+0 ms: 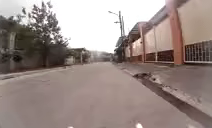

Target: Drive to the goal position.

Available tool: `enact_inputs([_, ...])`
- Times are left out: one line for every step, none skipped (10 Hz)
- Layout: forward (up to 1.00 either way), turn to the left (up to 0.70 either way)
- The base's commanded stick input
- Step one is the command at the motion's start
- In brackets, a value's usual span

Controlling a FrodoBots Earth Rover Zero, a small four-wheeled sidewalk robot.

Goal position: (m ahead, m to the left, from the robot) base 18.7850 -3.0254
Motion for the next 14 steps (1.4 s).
enact_inputs([1.0, 0.0])
enact_inputs([1.0, 0.0])
enact_inputs([1.0, 0.0])
enact_inputs([1.0, 0.0])
enact_inputs([1.0, 0.0])
enact_inputs([1.0, 0.0])
enact_inputs([1.0, 0.0])
enact_inputs([1.0, 0.0])
enact_inputs([1.0, 0.0])
enact_inputs([1.0, 0.0])
enact_inputs([1.0, 0.0])
enact_inputs([1.0, 0.0])
enact_inputs([1.0, 0.0])
enact_inputs([1.0, 0.0])
